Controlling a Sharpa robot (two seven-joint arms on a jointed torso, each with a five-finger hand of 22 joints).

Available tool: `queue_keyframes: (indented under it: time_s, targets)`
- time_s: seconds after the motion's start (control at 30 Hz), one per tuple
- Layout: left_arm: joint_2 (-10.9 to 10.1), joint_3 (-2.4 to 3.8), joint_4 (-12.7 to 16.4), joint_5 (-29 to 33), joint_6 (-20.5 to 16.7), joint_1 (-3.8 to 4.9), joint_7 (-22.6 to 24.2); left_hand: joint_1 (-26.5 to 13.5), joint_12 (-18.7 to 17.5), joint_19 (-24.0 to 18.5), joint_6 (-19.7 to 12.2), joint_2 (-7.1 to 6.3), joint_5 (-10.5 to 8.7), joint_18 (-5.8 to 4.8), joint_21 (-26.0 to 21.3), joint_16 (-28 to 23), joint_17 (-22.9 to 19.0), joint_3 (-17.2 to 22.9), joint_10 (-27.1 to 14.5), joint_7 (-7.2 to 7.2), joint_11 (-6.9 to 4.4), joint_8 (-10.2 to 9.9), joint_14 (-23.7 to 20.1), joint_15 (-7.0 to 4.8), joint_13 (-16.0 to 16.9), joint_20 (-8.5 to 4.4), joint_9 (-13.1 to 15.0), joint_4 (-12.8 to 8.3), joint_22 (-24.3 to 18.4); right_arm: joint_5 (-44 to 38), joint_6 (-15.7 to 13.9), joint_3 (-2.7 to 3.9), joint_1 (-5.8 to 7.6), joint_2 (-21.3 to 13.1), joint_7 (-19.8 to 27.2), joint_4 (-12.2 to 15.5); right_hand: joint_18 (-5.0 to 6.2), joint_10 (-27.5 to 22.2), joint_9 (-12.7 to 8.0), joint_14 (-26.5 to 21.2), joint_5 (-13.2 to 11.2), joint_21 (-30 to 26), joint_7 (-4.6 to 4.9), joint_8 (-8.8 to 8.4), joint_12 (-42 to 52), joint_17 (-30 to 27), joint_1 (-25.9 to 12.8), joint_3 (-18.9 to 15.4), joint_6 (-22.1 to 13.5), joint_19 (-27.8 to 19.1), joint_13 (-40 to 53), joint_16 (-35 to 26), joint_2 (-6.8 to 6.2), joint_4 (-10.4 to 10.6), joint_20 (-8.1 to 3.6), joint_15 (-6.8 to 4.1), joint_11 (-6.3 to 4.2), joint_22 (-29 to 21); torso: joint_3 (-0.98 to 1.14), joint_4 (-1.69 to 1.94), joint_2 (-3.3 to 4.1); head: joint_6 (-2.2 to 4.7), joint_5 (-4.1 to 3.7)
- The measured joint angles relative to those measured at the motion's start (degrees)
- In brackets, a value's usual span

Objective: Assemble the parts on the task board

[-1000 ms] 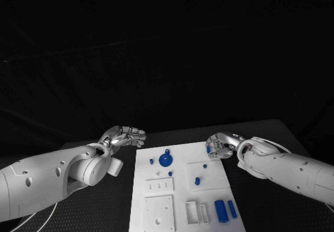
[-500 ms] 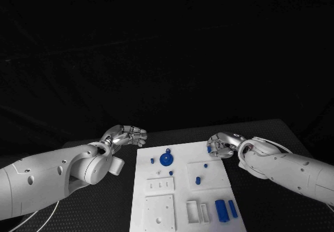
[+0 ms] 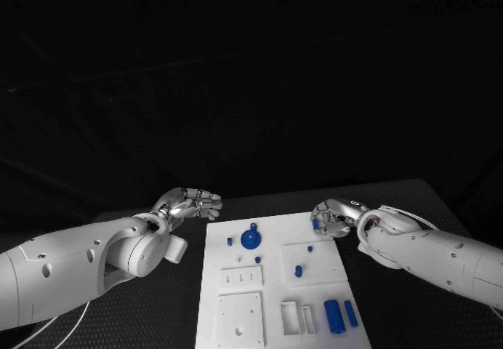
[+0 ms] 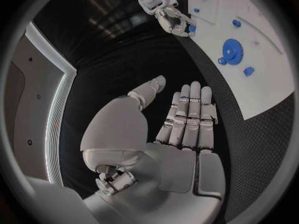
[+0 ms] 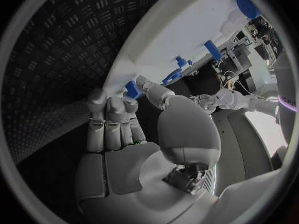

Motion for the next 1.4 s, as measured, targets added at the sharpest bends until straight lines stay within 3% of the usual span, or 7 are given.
queue_keyframes:
  time_s: [0.2,0.27,0.9,1.13,1.23,1.3,1.4]
  targets:
    - [0.0,0.0,0.0,0.0,0.0,0.0,0.0,0.0,0.0,0.0,0.0,0.0,0.0,-0.02,0.0,0.0,0.0,0.0,0.0,0.0,0.0,0.0,0.0,0.0,0.0,0.0,0.0,0.0,0.0,-0.2,0.0,0.0,-0.01,0.1,-0.2,0.0,0.19,0.5,0.5,0.4,0.0,0.2,-0.45,0.87,0.0,0.1,-0.4,0.4,0.5,0.0,-0.1,0.0,1.13,-0.4,-0.02,-0.41,-0.51,0.0,-0.03,0.01,-0.01,-0.11,0.14]
    - [0.0,0.0,0.0,0.0,0.0,0.0,0.0,0.0,0.0,0.0,0.0,0.0,0.0,-0.02,0.0,0.0,0.0,0.0,0.0,0.0,0.0,0.0,0.0,0.0,0.0,0.0,0.0,0.0,0.0,-0.3,0.0,0.0,-0.01,0.0,-0.3,0.0,0.51,0.2,0.6,0.5,0.0,0.2,-0.89,1.06,0.0,0.1,-0.4,0.6,4.4,0.1,-0.2,0.0,1.33,-0.6,-0.13,-0.48,-0.69,0.0,-0.03,0.02,-0.01,-0.13,0.15]
    - [-0.1,0.0,0.2,-0.1,0.1,0.0,-0.1,0.0,0.0,0.0,0.0,0.0,0.0,-0.05,0.0,0.0,0.0,0.0,0.0,0.0,0.0,0.0,0.0,0.0,0.0,0.0,0.0,0.0,0.0,-0.4,-0.9,0.01,-0.01,-0.2,-0.8,0.8,0.86,1.3,0.8,0.6,-0.1,0.7,-1.86,1.85,0.0,0.4,-0.7,2.2,5.6,0.3,-0.5,0.0,3.52,-1.7,-0.11,-1.44,-1.77,0.0,-0.01,-0.03,-0.04,-0.32,0.32]
    - [0.0,0.01,0.2,-1.2,1.1,0.01,-1.0,-1.4,0.8,1.1,0.9,0.45,-0.35,0.58,1.5,2.0,1.4,-0.6,2.0,-0.52,-0.94,0.6,3.2,-1.34,0.5,-1.04,0.3,0.6,0.0,-0.8,-1.7,-0.12,0.44,-1.6,-2.6,5.4,0.9,1.6,0.7,0.9,-0.1,0.7,-2.02,1.87,0.0,0.5,-0.7,2.2,5.8,0.7,-0.5,0.0,3.54,-2.1,-0.34,-1.73,-2.05,0.0,-0.04,-0.19,-0.11,-0.09,0.34]
    - [0.2,0.02,0.0,-2.3,2.6,0.04,-2.5,-1.5,0.9,1.4,1.1,0.41,-0.38,0.85,1.6,2.4,1.7,-0.5,2.6,-0.63,-1.17,0.6,3.5,-1.67,0.7,-1.34,0.3,0.7,0.0,-2.0,-1.7,0.04,2.1,-1.9,-4.7,8.0,0.95,1.6,0.7,0.9,-0.1,0.7,-2.04,1.87,0.0,0.5,-0.7,2.2,5.8,0.8,-0.5,0.0,3.55,-2.1,-0.34,-1.74,-2.05,0.0,-0.03,-0.33,-0.18,0.2,0.37]
    - [0.6,0.02,-0.4,-3.0,4.2,0.07,-4.3,-4.7,2.8,3.6,3.6,0.24,-2.26,0.99,3.2,4.8,2.9,-1.6,6.0,-1.71,-2.67,1.9,6.0,-3.04,1.7,-2.26,0.8,3.1,0.0,-3.1,-1.7,0.16,2.93,-2.0,-6.2,10.0,0.97,1.7,0.7,0.9,-0.1,0.8,-2.04,1.87,0.0,0.5,-0.9,2.2,5.8,0.8,-0.5,0.0,3.76,-2.1,-0.34,-1.74,-2.17,0.0,-0.08,-0.48,-0.25,0.37,0.46]
    - [1.6,0.01,-0.7,-3.8,6.8,0.16,-7.2,-6.8,3.8,4.6,4.7,-0.13,-5.12,1.01,4.7,6.9,4.0,-2.3,7.9,-2.26,-3.82,2.1,6.8,-3.67,2.5,-3.18,0.8,4.9,0.0,-4.7,-1.7,0.13,3.59,-2.1,-8.3,13.0,0.99,1.9,0.7,1.1,-0.1,0.9,-2.18,1.87,0.0,0.5,-1.4,2.0,5.9,0.8,-0.6,0.0,3.59,-2.2,-0.34,-1.92,-2.36,0.0,-0.14,-0.81,-0.44,0.63,0.75]
